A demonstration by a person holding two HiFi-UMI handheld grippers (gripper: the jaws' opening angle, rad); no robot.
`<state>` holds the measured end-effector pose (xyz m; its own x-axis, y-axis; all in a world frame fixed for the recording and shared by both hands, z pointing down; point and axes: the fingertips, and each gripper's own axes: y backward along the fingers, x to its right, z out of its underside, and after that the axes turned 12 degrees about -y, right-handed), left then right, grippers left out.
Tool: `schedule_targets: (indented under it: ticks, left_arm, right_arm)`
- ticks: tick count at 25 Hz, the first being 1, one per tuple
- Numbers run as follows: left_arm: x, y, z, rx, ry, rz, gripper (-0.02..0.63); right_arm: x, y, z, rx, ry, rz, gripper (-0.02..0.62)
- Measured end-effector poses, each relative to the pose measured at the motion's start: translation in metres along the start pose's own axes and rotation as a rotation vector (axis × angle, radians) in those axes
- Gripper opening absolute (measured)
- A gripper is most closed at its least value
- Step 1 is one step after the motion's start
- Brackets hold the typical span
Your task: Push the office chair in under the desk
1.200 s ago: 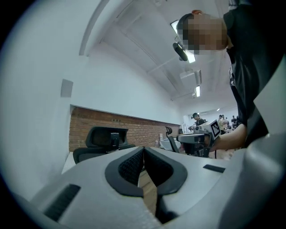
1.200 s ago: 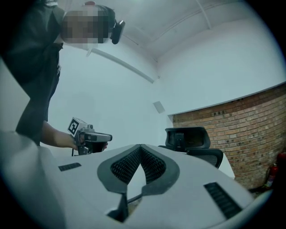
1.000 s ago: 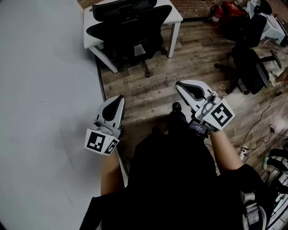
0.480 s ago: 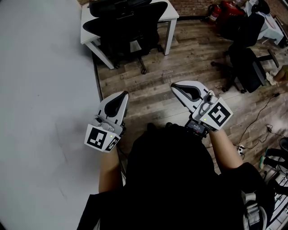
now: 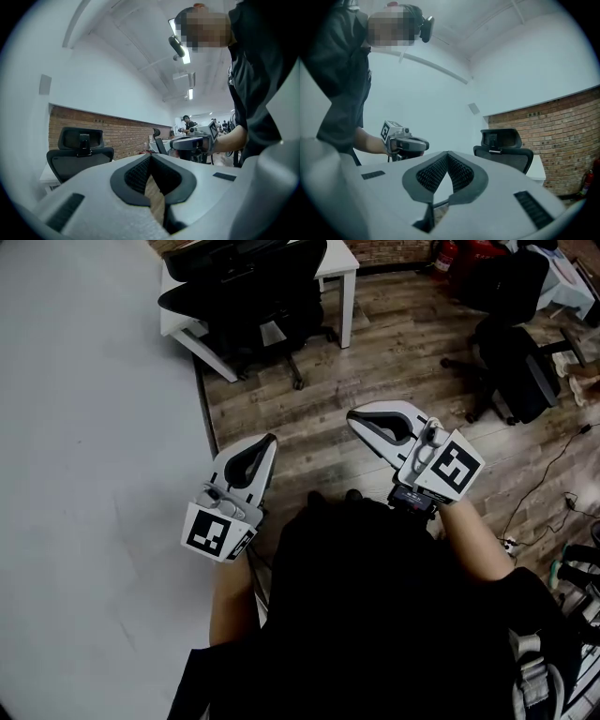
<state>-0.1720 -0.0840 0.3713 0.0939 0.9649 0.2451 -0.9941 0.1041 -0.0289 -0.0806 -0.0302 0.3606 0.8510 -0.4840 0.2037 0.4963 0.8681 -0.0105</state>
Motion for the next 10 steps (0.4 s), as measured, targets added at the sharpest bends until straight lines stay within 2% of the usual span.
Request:
schedule_targets:
  ticks: [10]
  left_arm:
    - [0.024,-0.017,-0.010,-0.016,-0.004,-0.011,0.015]
  right_arm:
    - [-0.004,0.026,0.003,0.002,-0.007,-0.018,0.008]
